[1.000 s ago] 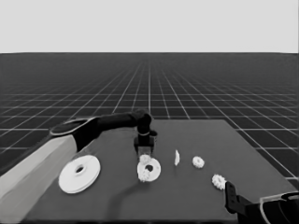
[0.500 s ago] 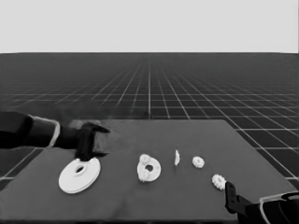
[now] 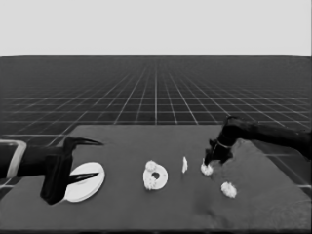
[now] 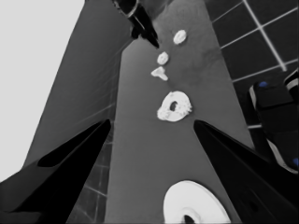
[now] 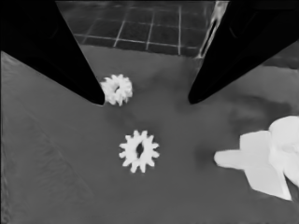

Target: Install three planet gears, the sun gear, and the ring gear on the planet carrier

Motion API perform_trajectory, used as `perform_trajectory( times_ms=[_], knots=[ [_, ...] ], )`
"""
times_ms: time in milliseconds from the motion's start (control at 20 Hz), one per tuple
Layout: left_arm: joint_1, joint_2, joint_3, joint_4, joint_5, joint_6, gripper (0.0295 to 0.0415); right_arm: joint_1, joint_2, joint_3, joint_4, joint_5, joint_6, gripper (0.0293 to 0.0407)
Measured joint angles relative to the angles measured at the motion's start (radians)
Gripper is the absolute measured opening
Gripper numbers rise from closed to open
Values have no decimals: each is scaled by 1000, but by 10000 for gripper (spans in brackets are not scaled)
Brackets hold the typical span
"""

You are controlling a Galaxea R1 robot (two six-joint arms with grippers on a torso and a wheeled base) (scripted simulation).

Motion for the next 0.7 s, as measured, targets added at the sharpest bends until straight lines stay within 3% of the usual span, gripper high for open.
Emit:
perform_trajectory(
  times_ms=[100, 300, 450, 700],
  knots=[
    [0, -1, 1, 0, 0, 1, 385, -2, 73, -156, 21, -19, 4, 385],
    [0, -1, 1, 0, 0, 1, 385, -4, 114, -242, 30, -28, 0, 385],
    [0, -1, 1, 0, 0, 1, 385, -157, 165, -353, -76, 79, -39, 385],
    [0, -1, 1, 0, 0, 1, 385, -189, 185, -397, -95, 107, -55, 385]
  ],
)
